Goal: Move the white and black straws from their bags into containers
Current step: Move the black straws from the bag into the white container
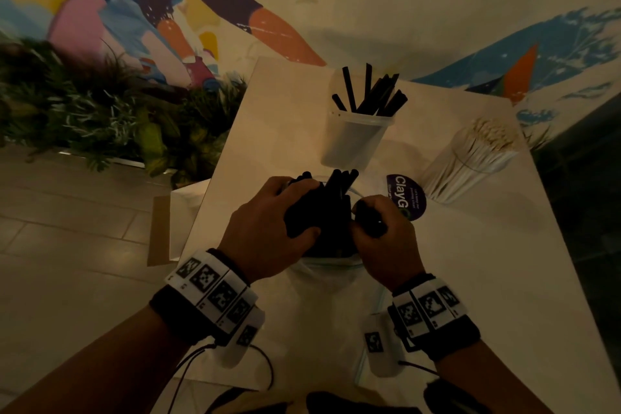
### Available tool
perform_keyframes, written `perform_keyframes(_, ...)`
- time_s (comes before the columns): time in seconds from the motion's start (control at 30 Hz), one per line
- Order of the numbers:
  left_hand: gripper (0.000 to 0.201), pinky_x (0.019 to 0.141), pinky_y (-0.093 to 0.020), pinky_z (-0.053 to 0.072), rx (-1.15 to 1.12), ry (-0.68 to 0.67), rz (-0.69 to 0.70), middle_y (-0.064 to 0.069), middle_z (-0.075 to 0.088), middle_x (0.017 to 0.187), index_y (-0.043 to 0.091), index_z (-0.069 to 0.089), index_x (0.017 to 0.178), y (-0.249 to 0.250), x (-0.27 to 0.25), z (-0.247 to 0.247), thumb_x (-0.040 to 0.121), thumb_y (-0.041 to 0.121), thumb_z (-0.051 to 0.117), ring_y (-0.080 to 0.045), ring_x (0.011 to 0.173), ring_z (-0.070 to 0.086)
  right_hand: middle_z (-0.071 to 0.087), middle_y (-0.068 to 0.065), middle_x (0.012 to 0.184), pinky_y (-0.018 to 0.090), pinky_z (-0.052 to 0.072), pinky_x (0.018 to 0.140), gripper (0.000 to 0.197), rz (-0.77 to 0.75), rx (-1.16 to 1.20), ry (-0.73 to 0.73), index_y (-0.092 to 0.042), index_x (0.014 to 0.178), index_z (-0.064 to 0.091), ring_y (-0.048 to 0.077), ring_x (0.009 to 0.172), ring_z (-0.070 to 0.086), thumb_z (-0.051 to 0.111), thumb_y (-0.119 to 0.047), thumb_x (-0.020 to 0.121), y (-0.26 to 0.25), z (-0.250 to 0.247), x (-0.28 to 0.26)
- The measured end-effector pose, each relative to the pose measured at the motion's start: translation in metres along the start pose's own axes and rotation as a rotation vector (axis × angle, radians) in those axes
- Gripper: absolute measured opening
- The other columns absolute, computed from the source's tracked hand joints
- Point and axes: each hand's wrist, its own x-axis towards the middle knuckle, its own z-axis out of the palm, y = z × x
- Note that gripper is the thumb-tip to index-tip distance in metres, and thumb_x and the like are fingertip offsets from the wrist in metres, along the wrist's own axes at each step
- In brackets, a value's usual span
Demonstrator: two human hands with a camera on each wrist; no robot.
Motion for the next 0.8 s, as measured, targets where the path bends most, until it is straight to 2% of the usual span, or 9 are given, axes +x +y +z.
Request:
perform_keyframes(0.07,0.063,0.073,-0.031,0.053,0.004,-0.01,-0.006,0.008,0.045,0.127,0.042,0.04,0.13,0.0,0.0,0.0,0.071,0.05,0.059,-0.018,0.095,0.059,0.056,0.002,0.071,0.022,0.042,0.059,0.01,0.022,0.004,0.043,-0.013,0.076,0.052,0.013,0.064,0.051,0.059,-0.009,0.07,0.001,-0.001,0.001)
perform_keyframes(0.17,0.062,0.073,-0.034,0.054,-0.005,-0.009,-0.005,0.008,0.045,0.126,0.044,0.037,0.129,0.0,0.0,0.0,0.071,0.05,0.059,-0.019,0.095,0.059,0.059,0.006,0.071,0.025,0.044,0.061,0.009,0.038,0.125,0.119,-0.012,0.071,0.05,0.018,0.066,0.054,0.056,-0.005,0.068,-0.004,-0.004,-0.001)
perform_keyframes(0.3,0.062,0.073,-0.036,0.055,-0.005,-0.011,-0.005,0.009,0.045,0.126,0.044,0.037,0.129,-0.001,0.001,0.0,0.072,0.05,0.059,-0.019,0.095,0.059,0.062,0.0,0.075,0.019,0.047,0.068,0.033,0.009,0.191,0.125,-0.018,0.069,0.048,0.013,0.072,0.058,0.06,0.012,0.076,-0.003,-0.005,-0.002)
perform_keyframes(0.4,0.061,0.072,-0.038,0.056,-0.009,-0.008,0.004,0.008,0.046,0.125,0.044,0.037,0.129,-0.001,0.002,0.001,0.071,0.053,0.056,-0.02,0.092,0.059,0.066,-0.002,0.077,0.023,0.052,0.071,0.034,0.059,0.159,0.071,-0.024,0.072,0.053,0.011,0.076,0.064,0.062,0.008,0.081,0.004,-0.004,-0.005)
perform_keyframes(0.53,0.062,0.071,-0.036,0.056,-0.014,-0.008,0.01,0.009,0.046,0.124,0.046,0.036,0.128,-0.001,0.002,0.0,0.069,0.057,0.051,-0.019,0.091,0.06,0.068,-0.001,0.083,0.023,0.053,0.077,0.025,0.005,0.273,0.169,-0.019,0.073,0.053,0.012,0.081,0.067,0.064,0.002,0.081,0.0,-0.01,-0.004)
perform_keyframes(0.6,0.061,0.071,-0.036,0.055,-0.016,-0.011,0.005,0.01,0.046,0.124,0.046,0.036,0.127,-0.001,0.003,0.0,0.07,0.054,0.054,-0.019,0.091,0.06,0.067,-0.002,0.079,0.031,0.055,0.076,0.031,0.011,0.237,0.143,-0.026,0.073,0.053,0.014,0.079,0.066,0.064,0.001,0.081,0.002,-0.008,-0.002)
perform_keyframes(0.7,0.062,0.072,-0.036,0.055,-0.01,-0.014,0.005,0.009,0.046,0.125,0.044,0.038,0.128,0.0,0.003,0.0,0.071,0.048,0.06,-0.02,0.093,0.06,0.064,-0.002,0.073,0.048,0.054,0.068,0.041,0.087,0.076,0.047,-0.04,0.073,0.051,0.018,0.072,0.064,0.062,-0.003,0.086,0.009,-0.001,-0.005)
perform_keyframes(0.8,0.064,0.073,-0.034,0.055,-0.002,-0.016,0.002,0.008,0.046,0.125,0.041,0.041,0.131,-0.001,0.004,-0.001,0.071,0.047,0.062,-0.018,0.094,0.059,0.067,0.003,0.076,0.048,0.055,0.069,0.034,0.101,0.153,0.026,-0.039,0.073,0.052,0.021,0.076,0.067,0.061,-0.009,0.085,0.004,-0.001,-0.008)
